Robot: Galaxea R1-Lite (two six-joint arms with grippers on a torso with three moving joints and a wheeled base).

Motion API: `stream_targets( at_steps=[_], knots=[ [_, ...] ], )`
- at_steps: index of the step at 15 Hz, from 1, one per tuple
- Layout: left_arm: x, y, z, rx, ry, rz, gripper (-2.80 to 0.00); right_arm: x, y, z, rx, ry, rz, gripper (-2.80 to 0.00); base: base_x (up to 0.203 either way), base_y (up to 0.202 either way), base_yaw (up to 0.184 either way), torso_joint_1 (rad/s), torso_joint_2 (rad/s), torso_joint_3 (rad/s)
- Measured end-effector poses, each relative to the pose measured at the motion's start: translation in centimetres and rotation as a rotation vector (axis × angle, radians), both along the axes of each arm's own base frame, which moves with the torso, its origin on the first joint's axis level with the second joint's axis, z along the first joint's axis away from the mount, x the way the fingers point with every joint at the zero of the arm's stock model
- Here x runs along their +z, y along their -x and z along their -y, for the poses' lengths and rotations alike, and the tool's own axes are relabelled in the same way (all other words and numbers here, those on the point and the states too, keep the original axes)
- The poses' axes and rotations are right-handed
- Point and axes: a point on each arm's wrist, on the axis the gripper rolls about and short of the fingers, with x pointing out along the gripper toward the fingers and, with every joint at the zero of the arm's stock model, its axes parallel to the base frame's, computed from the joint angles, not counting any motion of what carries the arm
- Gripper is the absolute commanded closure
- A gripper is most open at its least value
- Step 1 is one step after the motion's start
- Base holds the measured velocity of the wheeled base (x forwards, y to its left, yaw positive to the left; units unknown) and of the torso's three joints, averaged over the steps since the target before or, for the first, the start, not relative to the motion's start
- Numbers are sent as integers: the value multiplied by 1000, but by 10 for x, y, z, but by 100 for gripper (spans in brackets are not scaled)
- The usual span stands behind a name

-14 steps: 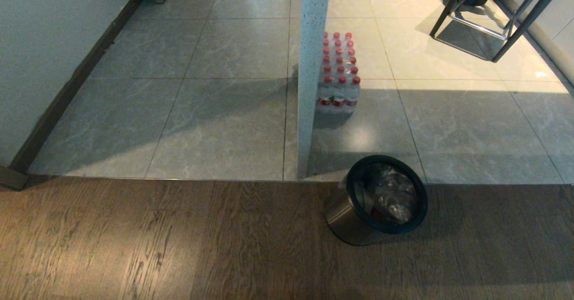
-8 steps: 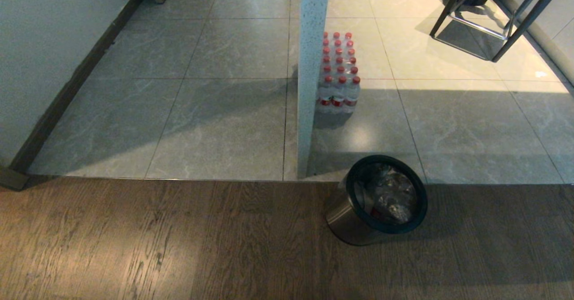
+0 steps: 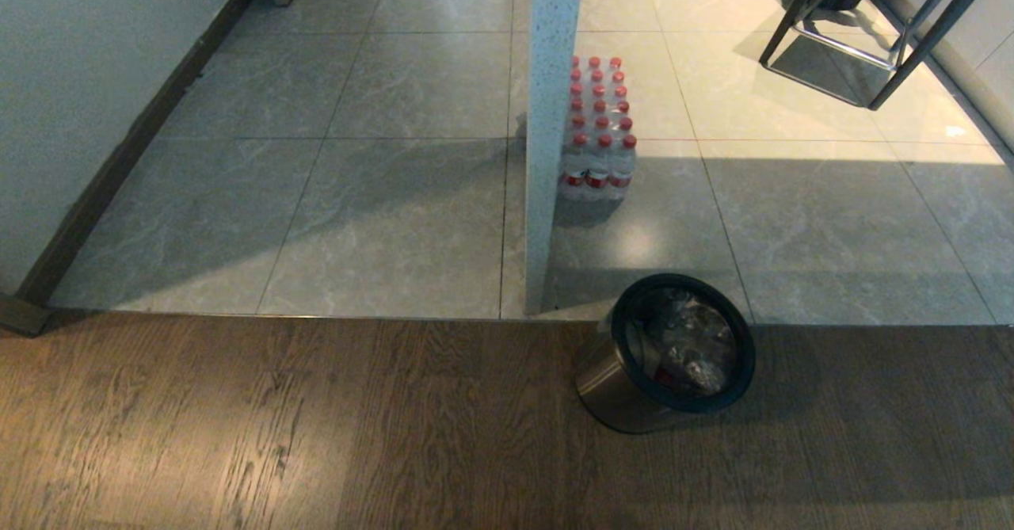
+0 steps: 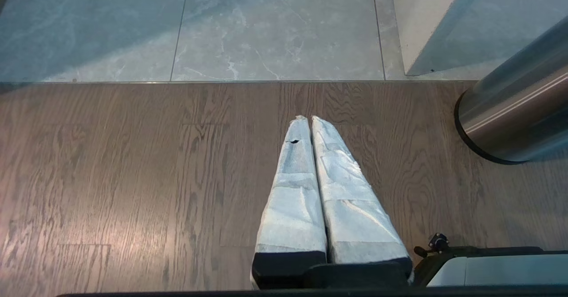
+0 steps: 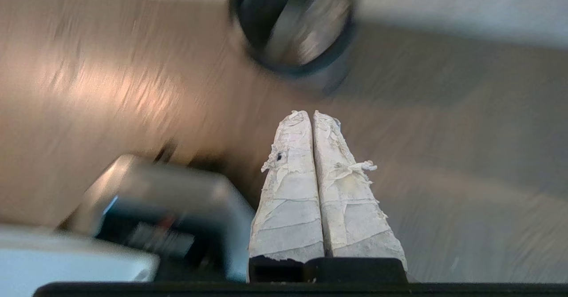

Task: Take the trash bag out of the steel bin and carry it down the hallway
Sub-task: Place the outer trash can on the ground

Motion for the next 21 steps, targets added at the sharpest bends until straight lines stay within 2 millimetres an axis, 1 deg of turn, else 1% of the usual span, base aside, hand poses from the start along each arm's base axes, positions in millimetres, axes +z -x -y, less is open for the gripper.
stream_targets(
  at_steps=[2, 3, 4, 5, 6, 7, 10, 11, 12, 14, 16, 18, 21],
  knots=[
    [0, 0, 0, 0, 0, 0, 0, 14, -51, -8, 92, -8, -145, 0, 0, 0, 0, 0, 0, 0],
    [0, 0, 0, 0, 0, -1, 0, 16, -81, -15, 135, -7, -208, 0, 0, 0, 0, 0, 0, 0],
    [0, 0, 0, 0, 0, -1, 0, 14, -110, -24, 177, -4, -266, 0, 0, 0, 0, 0, 0, 0],
    [0, 0, 0, 0, 0, 0, 0, 8, -137, -35, 212, 1, -312, -280, 0, 0, 0, 0, 0, 0],
    [0, 0, 0, 0, 0, 0, 0, -1, -166, -49, 253, 5, -353, -280, 0, 0, 0, 0, 0, 0],
    [0, 0, 0, 0, 0, -1, 0, -10, -187, -61, 284, 11, -383, -280, 0, 0, 0, 0, 0, 0],
    [0, 0, 0, 0, 0, 0, 0, -46, -239, -102, 351, 77, -457, -280, 0, 0, 0, 0, 0, 0],
    [0, 0, 0, 0, 0, 0, 0, -56, -253, -113, 355, 126, -458, -280, 0, 0, 0, 0, 0, 0],
    [0, 0, 0, 0, 0, 0, 0, -68, -267, -125, 353, 213, -437, -280, 0, 0, 0, 0, 0, 0],
    [0, 0, 0, 0, 0, -1, 0, -85, -284, -137, 358, 389, -375, -280, 0, 0, 0, 0, 0, 0],
    [0, 0, 0, 0, 0, -1, 0, -98, -292, -141, 358, 491, -372, -280, 0, 0, 0, 0, 0, 0],
    [0, 0, 0, 0, 0, -1, 0, -109, -297, -144, 334, 541, -394, -280, 0, 0, 0, 0, 0, 0],
    [0, 0, 0, 0, 0, -1, 0, -132, -299, -148, 344, 570, -474, -280, 0, 0, 0, 0, 0, 0]
  ],
)
